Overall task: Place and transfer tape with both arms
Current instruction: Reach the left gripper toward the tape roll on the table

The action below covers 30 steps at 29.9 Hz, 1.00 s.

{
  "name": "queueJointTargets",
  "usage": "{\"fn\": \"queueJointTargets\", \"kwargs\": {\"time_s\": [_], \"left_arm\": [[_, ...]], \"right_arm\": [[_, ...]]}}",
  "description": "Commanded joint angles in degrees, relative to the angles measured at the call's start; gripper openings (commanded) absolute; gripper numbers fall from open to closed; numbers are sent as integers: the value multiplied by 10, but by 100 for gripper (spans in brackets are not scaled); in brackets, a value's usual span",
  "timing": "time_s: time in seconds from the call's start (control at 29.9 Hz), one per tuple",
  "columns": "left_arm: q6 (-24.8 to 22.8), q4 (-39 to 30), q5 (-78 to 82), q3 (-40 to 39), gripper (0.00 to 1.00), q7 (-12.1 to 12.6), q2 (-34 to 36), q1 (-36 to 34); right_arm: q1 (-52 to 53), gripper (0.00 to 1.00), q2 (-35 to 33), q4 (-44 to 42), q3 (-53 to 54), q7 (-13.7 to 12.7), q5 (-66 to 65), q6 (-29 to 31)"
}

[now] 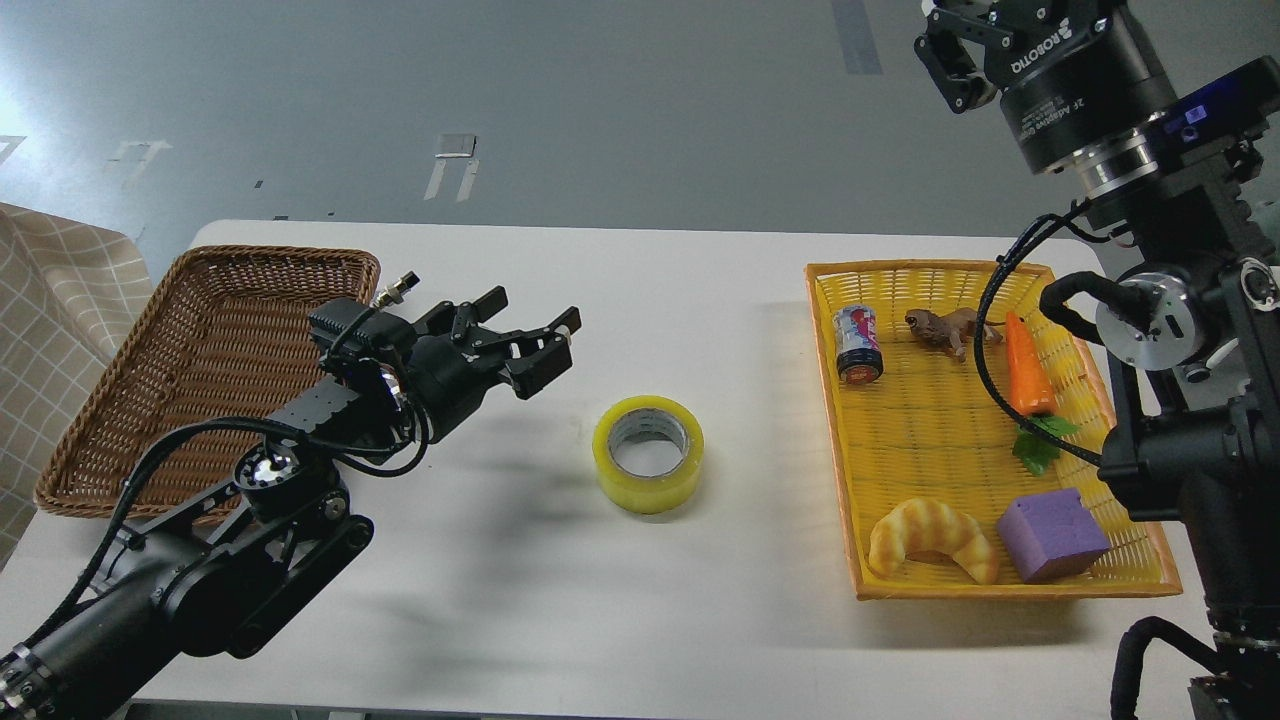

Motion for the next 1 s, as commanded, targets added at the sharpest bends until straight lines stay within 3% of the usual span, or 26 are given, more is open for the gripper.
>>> {"fn": "queueJointTargets", "kwargs": {"time_s": [0.0, 0.97], "left_arm": [[1, -1, 0, 37, 98, 2, -5, 1], [5, 33, 0, 89, 98, 1, -21, 9]], "right_arm": [[2, 100, 0, 2, -7, 3, 0, 0], [-40, 100, 0, 17, -9, 12, 0, 2]]}}
